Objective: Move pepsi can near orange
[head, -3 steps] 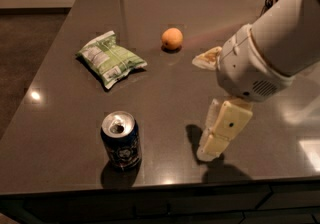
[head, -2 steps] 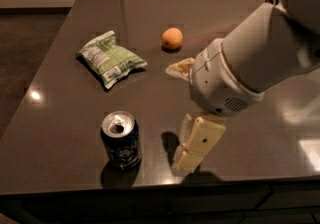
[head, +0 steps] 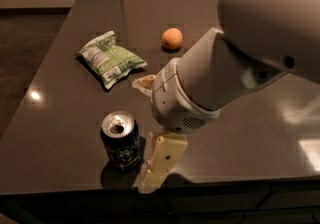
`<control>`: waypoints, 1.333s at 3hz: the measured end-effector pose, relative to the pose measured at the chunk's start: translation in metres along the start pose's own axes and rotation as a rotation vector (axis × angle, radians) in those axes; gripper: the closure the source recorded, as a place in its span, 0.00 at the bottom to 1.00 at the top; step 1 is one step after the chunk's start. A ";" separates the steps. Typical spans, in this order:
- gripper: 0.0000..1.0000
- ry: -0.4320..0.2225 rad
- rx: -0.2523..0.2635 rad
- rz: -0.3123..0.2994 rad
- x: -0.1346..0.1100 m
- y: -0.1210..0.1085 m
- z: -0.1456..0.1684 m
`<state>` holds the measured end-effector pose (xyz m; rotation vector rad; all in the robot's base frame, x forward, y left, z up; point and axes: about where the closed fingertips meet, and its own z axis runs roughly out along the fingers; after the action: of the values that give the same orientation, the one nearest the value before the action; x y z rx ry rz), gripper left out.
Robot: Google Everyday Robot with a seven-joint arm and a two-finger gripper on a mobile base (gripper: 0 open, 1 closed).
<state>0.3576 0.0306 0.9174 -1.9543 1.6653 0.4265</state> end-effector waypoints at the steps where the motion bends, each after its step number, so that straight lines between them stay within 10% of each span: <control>1: 0.00 -0.005 -0.014 -0.008 -0.005 -0.001 0.012; 4: 0.69 -0.012 -0.077 -0.004 -0.022 -0.002 0.017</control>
Offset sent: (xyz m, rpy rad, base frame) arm 0.0070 0.0203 -0.0190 -0.0007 0.0623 0.0224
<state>0.3572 0.0580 0.9165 -2.0059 1.6593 0.5070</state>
